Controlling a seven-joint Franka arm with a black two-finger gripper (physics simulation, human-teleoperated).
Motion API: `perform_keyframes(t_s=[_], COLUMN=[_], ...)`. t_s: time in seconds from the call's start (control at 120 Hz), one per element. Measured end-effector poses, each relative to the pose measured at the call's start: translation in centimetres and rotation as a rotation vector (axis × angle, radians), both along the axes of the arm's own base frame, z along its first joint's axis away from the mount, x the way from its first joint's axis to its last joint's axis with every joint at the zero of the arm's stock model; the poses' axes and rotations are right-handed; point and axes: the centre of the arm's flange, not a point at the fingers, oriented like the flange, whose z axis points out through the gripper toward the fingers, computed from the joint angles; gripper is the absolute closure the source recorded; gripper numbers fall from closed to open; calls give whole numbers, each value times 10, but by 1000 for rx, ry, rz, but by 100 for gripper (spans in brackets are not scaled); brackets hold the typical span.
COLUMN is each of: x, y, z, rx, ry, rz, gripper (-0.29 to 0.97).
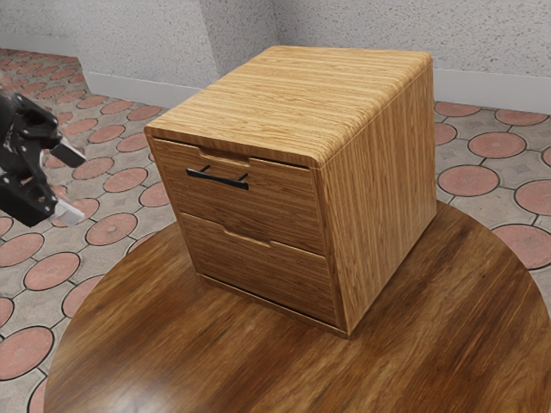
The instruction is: Pull the drawer handle with one arm to open the drawer
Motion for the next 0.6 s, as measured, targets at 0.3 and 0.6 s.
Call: perform_keyframes(t_s=[0.3, 0.6], x=[98, 111], y=[-26, -26], z=[-54, -68], rx=[236, 351], ry=[-185, -207], rz=[-291, -438], gripper=[0, 0])
